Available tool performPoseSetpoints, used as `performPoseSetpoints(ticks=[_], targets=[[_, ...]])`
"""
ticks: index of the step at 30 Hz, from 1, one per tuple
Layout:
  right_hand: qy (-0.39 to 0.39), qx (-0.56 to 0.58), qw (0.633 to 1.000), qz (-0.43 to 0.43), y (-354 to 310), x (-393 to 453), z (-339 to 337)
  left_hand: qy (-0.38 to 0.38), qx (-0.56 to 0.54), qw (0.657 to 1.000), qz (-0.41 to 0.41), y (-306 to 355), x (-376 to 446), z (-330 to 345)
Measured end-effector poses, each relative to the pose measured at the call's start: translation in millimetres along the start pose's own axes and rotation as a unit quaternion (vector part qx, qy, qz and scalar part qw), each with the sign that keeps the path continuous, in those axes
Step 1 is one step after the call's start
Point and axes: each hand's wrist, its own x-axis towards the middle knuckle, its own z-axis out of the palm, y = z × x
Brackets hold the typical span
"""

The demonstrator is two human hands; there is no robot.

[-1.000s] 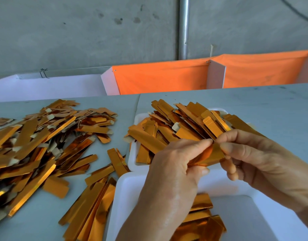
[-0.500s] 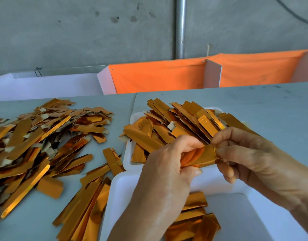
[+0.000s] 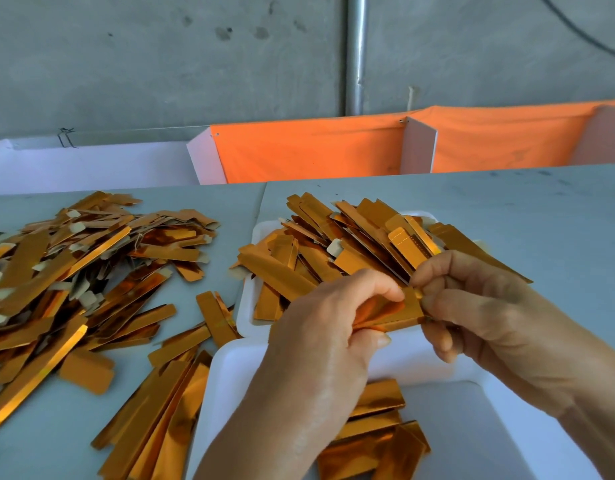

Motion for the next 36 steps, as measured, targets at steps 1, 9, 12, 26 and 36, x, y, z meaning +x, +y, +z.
performPoseSetpoints(ticks=[1, 9, 12, 26, 36], targets=[[0.007, -0.02, 1.0, -0.005, 0.7, 0.1, -0.1, 0.0, 0.016, 1.0, 0.007, 0.9, -0.3, -0.1], [-0.012, 0.001, 1.0, -0.007, -0.8, 0.7, -1.7, 0.0, 0.034, 0.999, 0.027, 5.0, -0.2, -1.8], [-0.022, 0.031, 0.999, -0.004, -0.6, 0.2, -2.1, 0.004, 0.016, 1.0, 0.023, 5.5, -0.5, -2.9], [-0.045, 0.108, 0.993, 0.009, 4.6, 0.7, -6.3, -0.01, -0.033, 0.999, 0.018, -0.7, -0.5, -4.4], [-0.091, 0.207, 0.974, 0.033, 5.2, 2.6, -5.6, -0.041, -0.164, 0.986, 0.007, -1.7, -1.4, -9.2]])
